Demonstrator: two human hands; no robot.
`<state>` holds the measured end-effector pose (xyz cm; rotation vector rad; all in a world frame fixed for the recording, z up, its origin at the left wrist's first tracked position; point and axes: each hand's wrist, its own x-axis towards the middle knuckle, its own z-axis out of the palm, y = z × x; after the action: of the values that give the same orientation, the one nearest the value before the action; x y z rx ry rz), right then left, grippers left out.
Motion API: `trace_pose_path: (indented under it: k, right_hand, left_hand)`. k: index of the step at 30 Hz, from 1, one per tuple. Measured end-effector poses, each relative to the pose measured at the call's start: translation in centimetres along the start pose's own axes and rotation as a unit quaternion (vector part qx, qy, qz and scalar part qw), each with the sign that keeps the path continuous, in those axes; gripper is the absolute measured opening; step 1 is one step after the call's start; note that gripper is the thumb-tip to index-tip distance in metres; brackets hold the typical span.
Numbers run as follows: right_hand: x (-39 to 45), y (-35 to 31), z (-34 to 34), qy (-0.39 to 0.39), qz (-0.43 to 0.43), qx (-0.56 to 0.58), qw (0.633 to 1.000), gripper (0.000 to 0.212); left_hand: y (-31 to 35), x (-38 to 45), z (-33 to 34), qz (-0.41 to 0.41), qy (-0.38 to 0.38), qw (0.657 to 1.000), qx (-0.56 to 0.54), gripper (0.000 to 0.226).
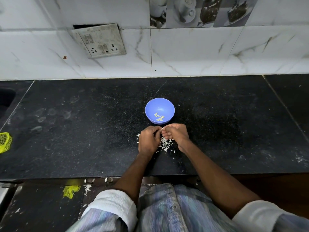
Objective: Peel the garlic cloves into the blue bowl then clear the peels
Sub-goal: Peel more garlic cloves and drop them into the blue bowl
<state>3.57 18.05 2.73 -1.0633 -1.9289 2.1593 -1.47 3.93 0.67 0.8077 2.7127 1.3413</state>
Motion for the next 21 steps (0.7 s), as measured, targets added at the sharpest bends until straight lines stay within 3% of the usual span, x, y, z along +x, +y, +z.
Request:
trace_pose_path:
  k: [21]
  right_hand:
    - [1.0,-0.1,-0.2,0.015,-0.019,-0.054,0.998,0.014]
  left_hand:
    - [0.1,0.9,1.0,-0.092,0.002,0.993,-0.08,0.012]
